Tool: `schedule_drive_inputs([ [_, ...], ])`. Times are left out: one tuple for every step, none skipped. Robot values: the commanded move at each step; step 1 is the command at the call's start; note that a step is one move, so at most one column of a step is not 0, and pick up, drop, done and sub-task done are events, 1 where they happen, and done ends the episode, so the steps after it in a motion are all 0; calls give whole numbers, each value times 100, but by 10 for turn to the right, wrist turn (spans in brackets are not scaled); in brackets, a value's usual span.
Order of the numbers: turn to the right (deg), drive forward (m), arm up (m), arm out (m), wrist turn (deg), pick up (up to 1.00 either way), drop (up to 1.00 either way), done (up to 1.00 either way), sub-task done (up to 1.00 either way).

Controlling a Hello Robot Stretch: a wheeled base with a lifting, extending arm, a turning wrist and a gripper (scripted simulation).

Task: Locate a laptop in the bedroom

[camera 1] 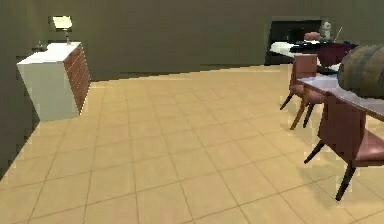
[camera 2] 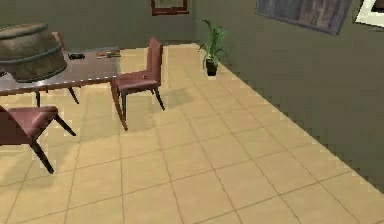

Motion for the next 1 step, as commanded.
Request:
schedule_drive_inputs([
  [120,0,0,0,0,0,0,0,0],
])
